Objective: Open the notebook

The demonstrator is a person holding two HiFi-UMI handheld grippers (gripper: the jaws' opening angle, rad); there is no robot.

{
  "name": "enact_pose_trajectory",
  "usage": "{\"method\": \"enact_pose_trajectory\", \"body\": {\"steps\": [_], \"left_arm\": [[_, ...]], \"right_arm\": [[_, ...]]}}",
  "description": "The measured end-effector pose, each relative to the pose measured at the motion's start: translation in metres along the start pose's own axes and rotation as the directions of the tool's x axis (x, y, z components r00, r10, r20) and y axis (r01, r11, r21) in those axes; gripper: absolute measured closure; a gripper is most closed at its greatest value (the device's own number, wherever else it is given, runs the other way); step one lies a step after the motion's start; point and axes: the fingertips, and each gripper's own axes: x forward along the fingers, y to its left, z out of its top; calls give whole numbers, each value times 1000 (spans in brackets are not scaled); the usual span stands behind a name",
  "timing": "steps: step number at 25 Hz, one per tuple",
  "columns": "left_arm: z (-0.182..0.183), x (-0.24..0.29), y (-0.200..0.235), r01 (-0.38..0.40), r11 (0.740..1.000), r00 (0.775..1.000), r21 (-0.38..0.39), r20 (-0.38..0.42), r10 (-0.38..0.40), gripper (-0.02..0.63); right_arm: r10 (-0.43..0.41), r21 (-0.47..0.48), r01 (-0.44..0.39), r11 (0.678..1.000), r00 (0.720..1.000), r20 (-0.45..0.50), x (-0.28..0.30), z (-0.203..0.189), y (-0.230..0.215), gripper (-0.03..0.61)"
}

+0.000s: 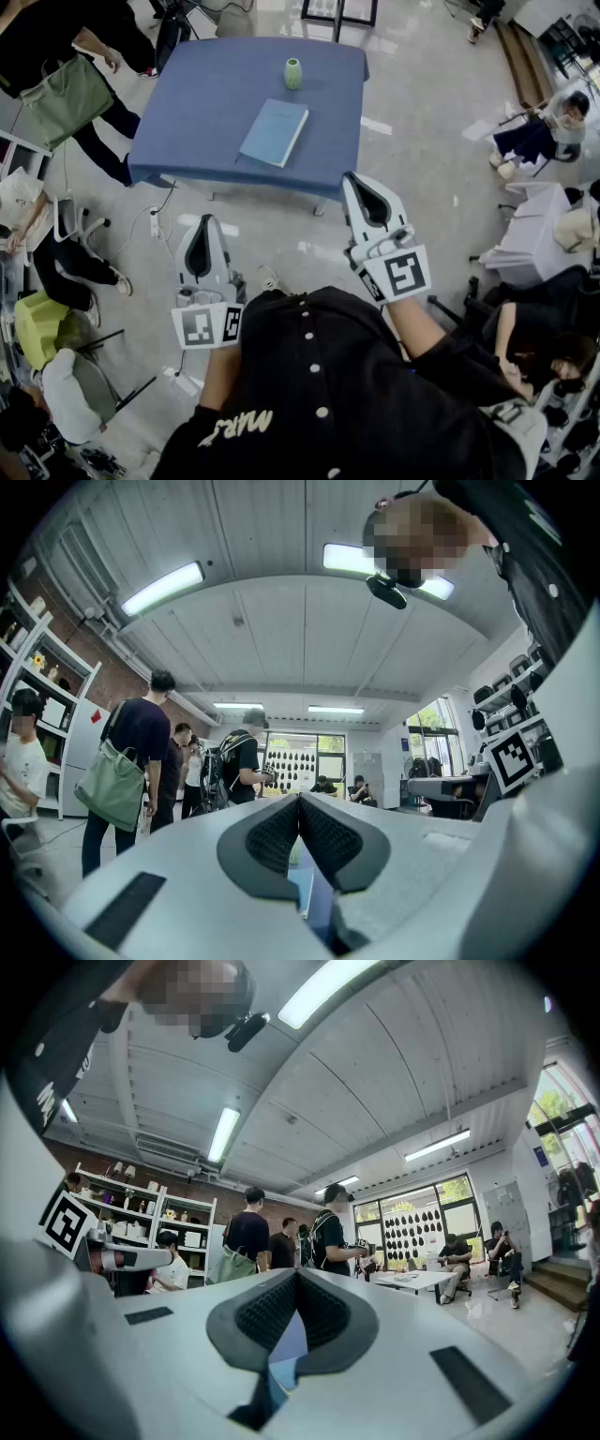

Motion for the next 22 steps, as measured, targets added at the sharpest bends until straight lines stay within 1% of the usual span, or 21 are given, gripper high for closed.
{"method": "enact_pose_trajectory", "body": {"steps": [7, 11, 13, 19, 21, 22], "left_arm": [[-2, 4, 4, 1, 1000, 1000, 3, 0, -1, 611], [-6, 1, 11, -2, 1000, 1000, 0, -7, 2, 611], [-7, 2, 14, 0, 1000, 1000, -2, -10, 0, 611], [-11, 9, 28, 16, 1000, 1000, -13, -20, -16, 611], [-15, 14, 31, 32, 999, 999, 1, -39, -32, 609], [-19, 17, 30, 52, 999, 997, 14, -56, -51, 609]], "right_arm": [[21, -9, -20, 1000, 999, 30, 9, 6, 5, 578], [20, 20, -22, 1000, 998, 64, 12, 8, 11, 578], [24, 25, -25, 999, 998, 53, 15, 6, 15, 578], [2, 10, -2, 1000, 1000, 8, 26, -1, 23, 577], [0, 6, 0, 1000, 1000, 10, 30, 0, 26, 577], [-2, 4, 2, 1000, 1000, 10, 32, 0, 27, 577]]}}
